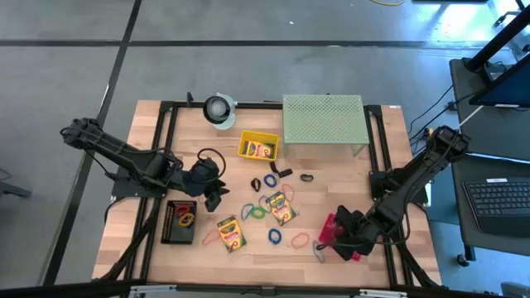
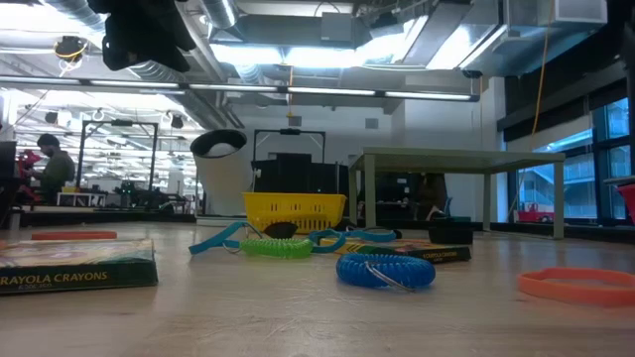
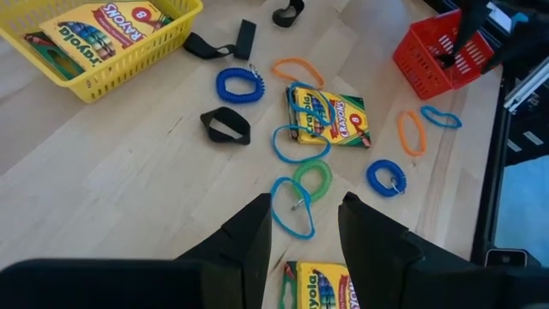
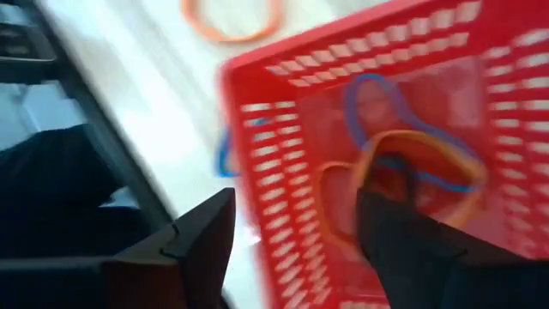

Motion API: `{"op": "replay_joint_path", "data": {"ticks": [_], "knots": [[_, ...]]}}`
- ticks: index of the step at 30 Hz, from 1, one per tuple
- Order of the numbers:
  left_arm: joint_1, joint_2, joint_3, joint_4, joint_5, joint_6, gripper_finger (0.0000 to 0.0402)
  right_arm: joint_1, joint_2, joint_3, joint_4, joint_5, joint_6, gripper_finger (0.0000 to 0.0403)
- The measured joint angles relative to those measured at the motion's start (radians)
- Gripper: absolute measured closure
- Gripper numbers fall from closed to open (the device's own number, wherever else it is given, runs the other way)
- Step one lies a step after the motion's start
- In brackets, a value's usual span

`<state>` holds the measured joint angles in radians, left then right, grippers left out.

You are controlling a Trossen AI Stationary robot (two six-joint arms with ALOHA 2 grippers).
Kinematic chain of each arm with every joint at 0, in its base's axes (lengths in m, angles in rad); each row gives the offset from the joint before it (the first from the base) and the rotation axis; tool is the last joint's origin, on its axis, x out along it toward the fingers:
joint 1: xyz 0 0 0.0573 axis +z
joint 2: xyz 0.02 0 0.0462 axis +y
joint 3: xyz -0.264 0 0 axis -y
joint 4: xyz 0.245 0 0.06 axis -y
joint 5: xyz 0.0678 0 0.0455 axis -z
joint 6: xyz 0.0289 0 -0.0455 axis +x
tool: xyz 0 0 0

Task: Pick & Place Office Desk Supplies
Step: Put the blue rubber band into the red bin

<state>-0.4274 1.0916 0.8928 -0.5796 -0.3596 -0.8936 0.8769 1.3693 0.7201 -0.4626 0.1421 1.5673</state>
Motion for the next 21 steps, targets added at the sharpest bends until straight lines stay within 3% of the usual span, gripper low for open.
{"op": "replay_joint_path", "data": {"ticks": [5,9,12,15,18,21], "knots": [[-0.001,0.000,0.000,0.000,0.017,-0.001,0.0272,-0.003,0.000,0.023,-0.081,0.051,-0.007,0.0186],[-0.001,0.000,0.000,0.000,0.019,-0.001,0.0272,-0.011,0.000,0.121,-0.227,0.084,-0.092,0.0211],[-0.001,0.000,0.000,0.000,0.019,-0.002,0.0272,-0.030,0.000,0.216,-0.302,0.093,-0.220,0.0227],[0.001,0.000,0.000,0.000,0.019,-0.002,0.0272,-0.074,0.000,0.289,-0.319,0.175,-0.396,0.0241],[0.017,0.003,0.000,0.000,0.018,0.002,0.0272,-0.171,0.000,0.314,-0.308,0.239,-0.583,0.0253],[0.032,0.006,-0.001,0.000,0.020,0.004,0.0272,-0.296,0.003,0.306,-0.297,0.200,-0.753,0.0263]]}}
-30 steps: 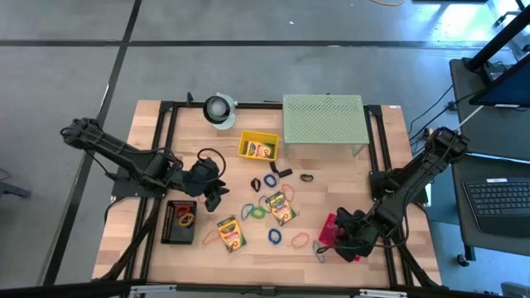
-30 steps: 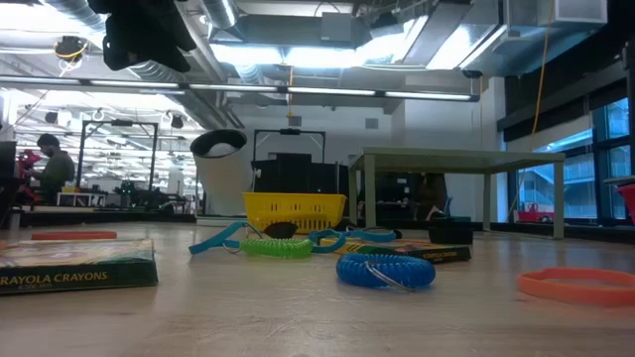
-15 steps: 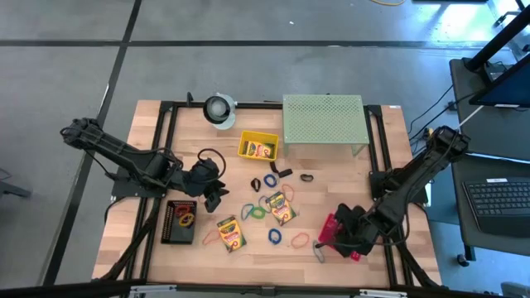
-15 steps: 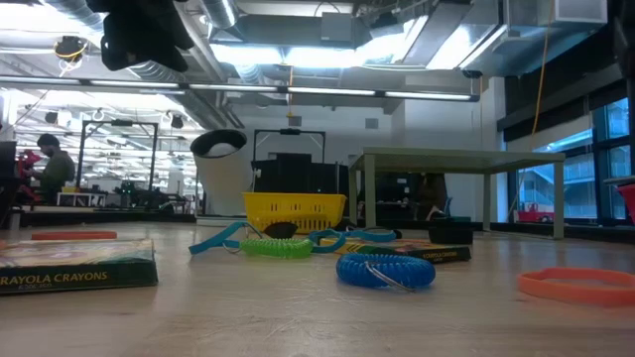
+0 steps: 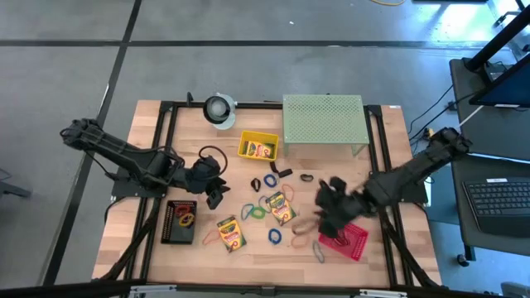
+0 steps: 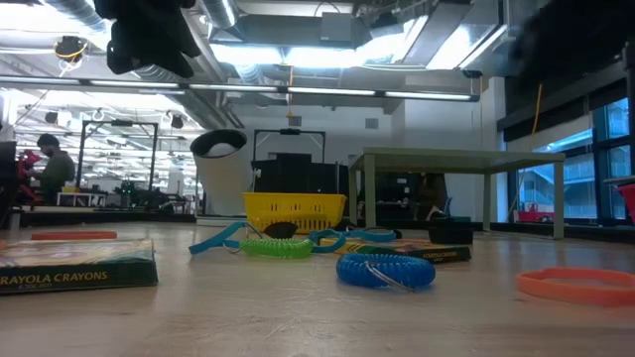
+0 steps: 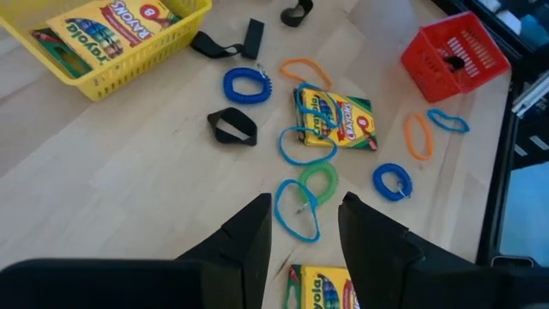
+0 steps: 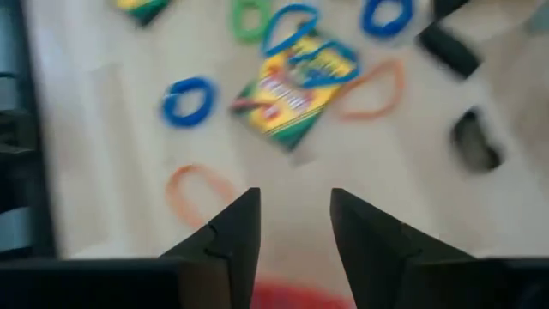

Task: Pick & Place Office Desk Supplies
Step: Put the blue rubber band into the red bin

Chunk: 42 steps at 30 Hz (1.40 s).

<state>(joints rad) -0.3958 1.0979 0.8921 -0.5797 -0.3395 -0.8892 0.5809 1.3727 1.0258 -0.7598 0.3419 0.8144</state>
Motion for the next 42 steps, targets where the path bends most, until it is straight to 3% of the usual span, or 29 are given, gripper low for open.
{"op": "replay_joint_path", "data": {"ticks": [6,13,16,20,26,42], "knots": [[0.025,0.010,0.000,0.001,0.029,0.022,0.0272,-0.176,0.051,-0.024,0.141,-0.185,-0.359,0.0277],[0.049,0.012,0.000,-0.001,0.034,0.064,0.0272,-0.260,0.203,-0.026,0.288,-0.437,-0.673,0.0282],[0.062,0.012,0.000,-0.002,0.056,0.064,0.0272,-0.267,0.262,-0.019,0.344,-0.429,-0.759,0.0282],[0.077,0.012,0.000,-0.005,0.073,0.067,0.0272,-0.270,0.331,0.027,0.360,-0.334,-0.871,0.0282],[0.097,0.012,0.000,-0.005,0.078,0.090,0.0272,-0.299,0.431,0.100,0.356,-0.330,-0.981,0.0282],[0.111,0.011,0.000,-0.008,0.125,0.093,0.0272,-0.358,0.531,0.128,0.310,-0.354,-1.047,0.0282]]}}
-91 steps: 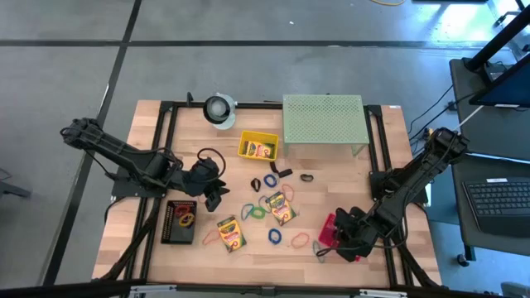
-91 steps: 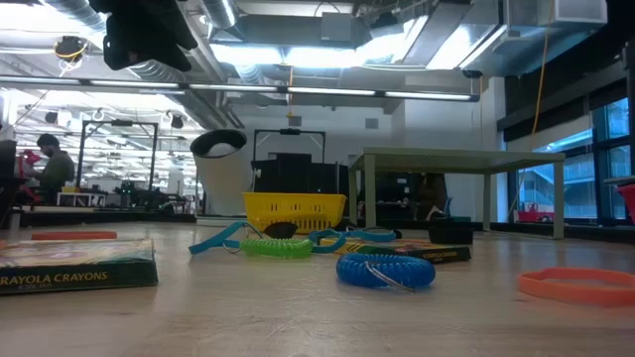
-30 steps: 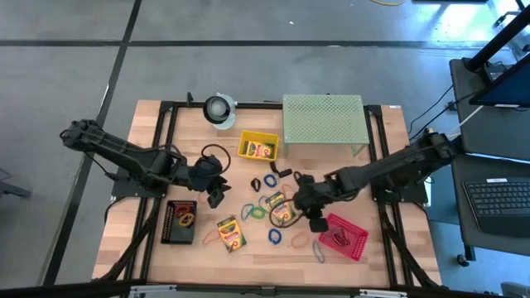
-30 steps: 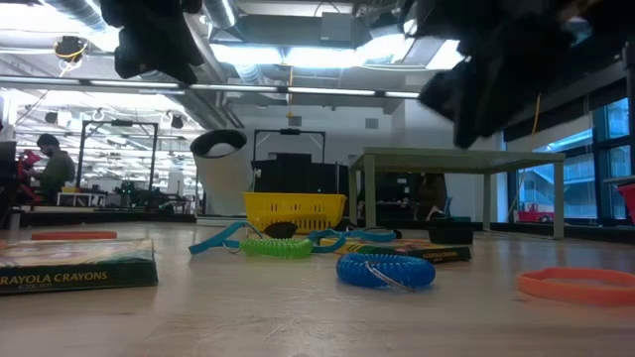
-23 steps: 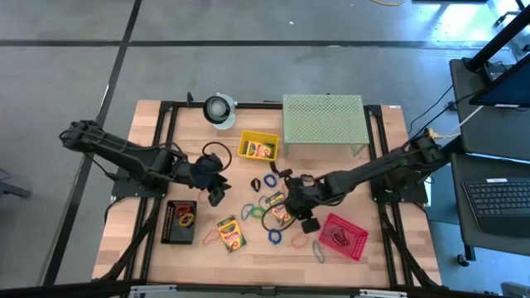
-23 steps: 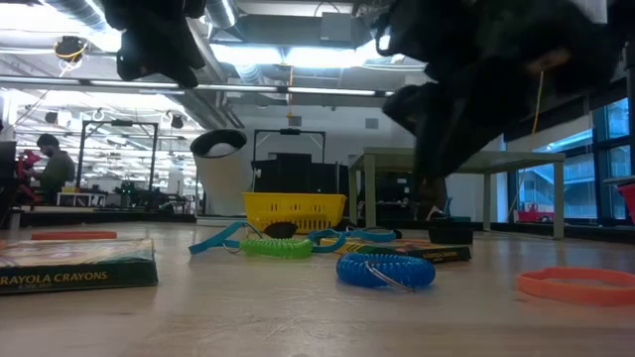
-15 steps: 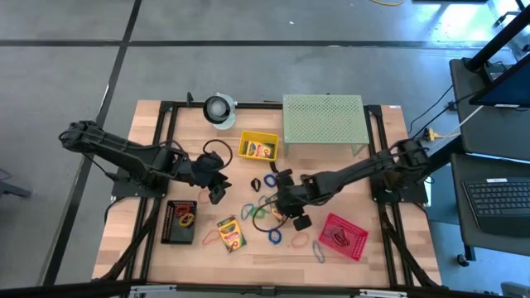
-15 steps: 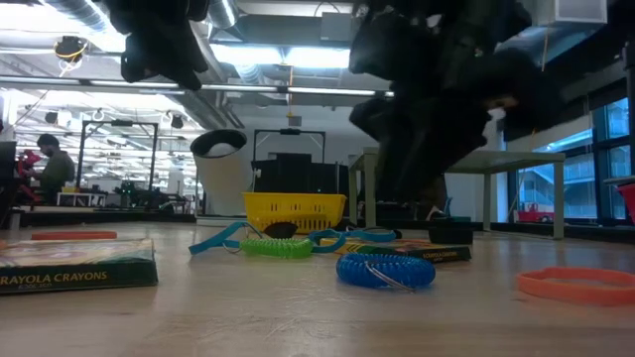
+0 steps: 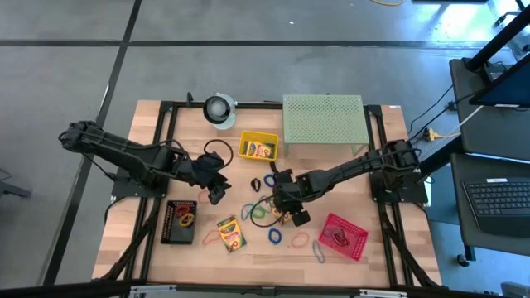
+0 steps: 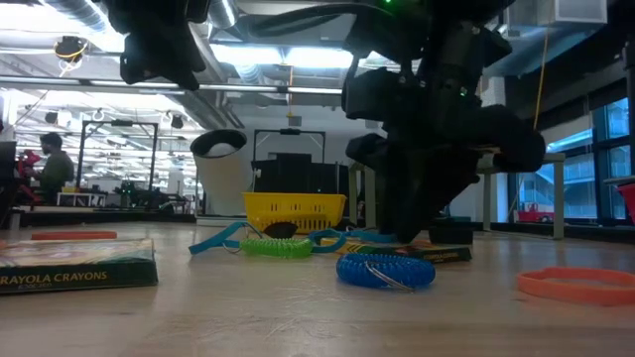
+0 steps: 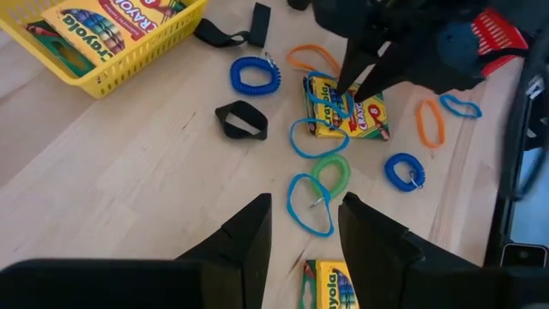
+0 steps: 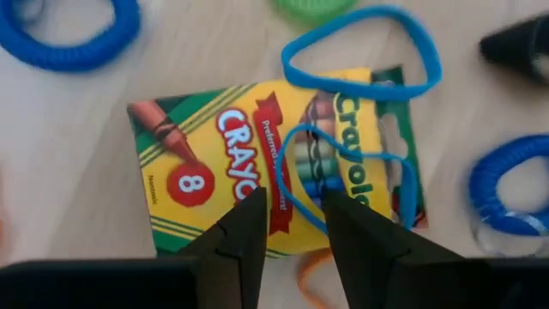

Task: Pick & Place Office Desk Supplies
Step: Put the blue rubber band into the red bin

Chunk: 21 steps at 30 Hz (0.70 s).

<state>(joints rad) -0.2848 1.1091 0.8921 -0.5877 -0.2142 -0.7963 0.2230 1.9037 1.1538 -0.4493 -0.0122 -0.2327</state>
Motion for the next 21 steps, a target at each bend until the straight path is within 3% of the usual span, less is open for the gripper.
{"op": "replay_joint_path", "data": {"ticks": [7,14,21], "knots": [[0.000,0.000,0.000,0.000,0.000,0.000,0.0272,0.000,0.021,0.004,0.008,-0.003,-0.008,0.0296],[0.000,0.000,0.000,0.000,0.000,0.000,0.0272,0.001,0.023,0.003,0.009,-0.003,-0.011,0.0391],[0.000,0.000,0.000,0.000,0.000,-0.001,0.0272,0.001,0.024,0.002,0.027,0.053,0.064,0.0399]]}}
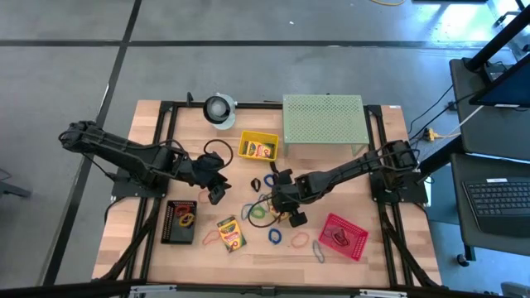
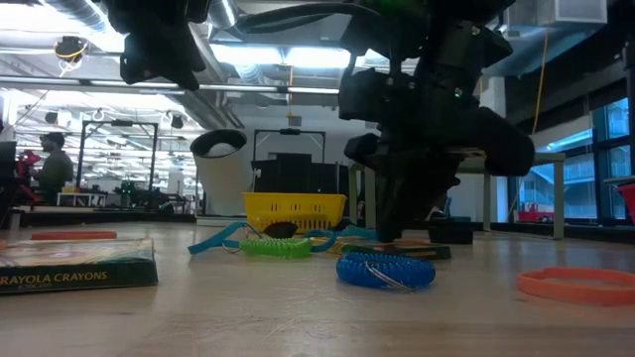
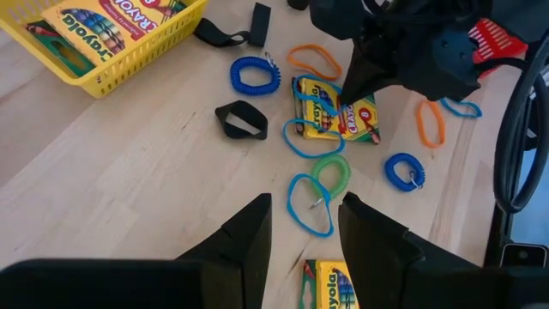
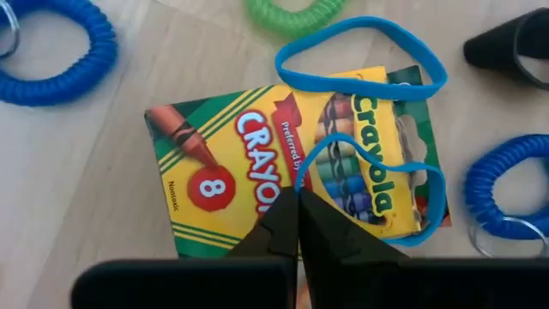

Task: Pick & Place Office Desk Supplies
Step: Put the blue rubber band into the red bin

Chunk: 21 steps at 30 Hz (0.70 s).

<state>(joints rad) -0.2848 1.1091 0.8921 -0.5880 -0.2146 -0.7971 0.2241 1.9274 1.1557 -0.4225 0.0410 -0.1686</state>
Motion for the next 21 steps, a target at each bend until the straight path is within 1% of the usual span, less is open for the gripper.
{"op": "replay_joint_path", "data": {"ticks": [10,14,21], "knots": [[0.000,0.000,0.001,0.000,0.000,-0.002,0.0272,-0.002,-0.062,-0.006,-0.013,-0.019,0.113,0.0401],[0.000,0.000,0.001,0.000,0.000,-0.002,0.0272,-0.001,-0.091,-0.006,-0.013,-0.064,0.144,0.0402],[-0.001,0.000,0.001,0.000,0.000,-0.002,0.0272,0.008,-0.177,-0.005,-0.052,-0.082,0.234,0.0402]]}}
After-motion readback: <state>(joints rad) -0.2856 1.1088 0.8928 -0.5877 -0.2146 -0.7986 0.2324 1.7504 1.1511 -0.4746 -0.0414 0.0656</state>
